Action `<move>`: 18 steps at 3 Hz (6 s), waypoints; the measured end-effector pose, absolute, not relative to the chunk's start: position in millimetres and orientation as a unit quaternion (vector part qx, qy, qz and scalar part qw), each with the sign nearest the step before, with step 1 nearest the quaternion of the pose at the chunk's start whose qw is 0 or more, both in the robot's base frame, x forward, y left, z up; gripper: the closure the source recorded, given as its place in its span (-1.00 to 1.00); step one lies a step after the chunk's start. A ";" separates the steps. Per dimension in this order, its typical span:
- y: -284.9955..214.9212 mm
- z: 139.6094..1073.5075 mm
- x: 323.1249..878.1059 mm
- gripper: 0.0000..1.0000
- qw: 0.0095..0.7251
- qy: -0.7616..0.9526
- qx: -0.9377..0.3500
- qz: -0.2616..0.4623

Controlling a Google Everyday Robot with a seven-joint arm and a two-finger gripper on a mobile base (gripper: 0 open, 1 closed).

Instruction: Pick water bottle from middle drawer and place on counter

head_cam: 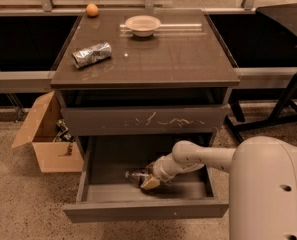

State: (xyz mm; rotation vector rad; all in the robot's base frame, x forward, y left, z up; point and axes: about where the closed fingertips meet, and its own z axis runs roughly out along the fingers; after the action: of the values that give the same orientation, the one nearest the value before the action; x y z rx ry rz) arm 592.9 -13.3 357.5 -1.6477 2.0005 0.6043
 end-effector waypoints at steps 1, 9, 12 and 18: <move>-13.3 361.9 592.9 0.78 0.238 0.730 -0.601 0.220; -92.6 665.2 540.2 1.00 0.454 0.576 -0.658 0.170; -117.6 789.1 539.6 1.00 0.479 0.526 -0.690 0.130; -112.2 939.9 605.7 1.00 0.544 0.467 -0.691 0.090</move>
Offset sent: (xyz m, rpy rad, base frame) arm -0.0646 -0.0298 0.1024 0.1607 -0.1724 -0.0004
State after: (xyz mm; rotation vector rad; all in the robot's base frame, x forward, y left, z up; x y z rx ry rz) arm 605.7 -112.2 939.9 -1.6405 1.1078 0.2139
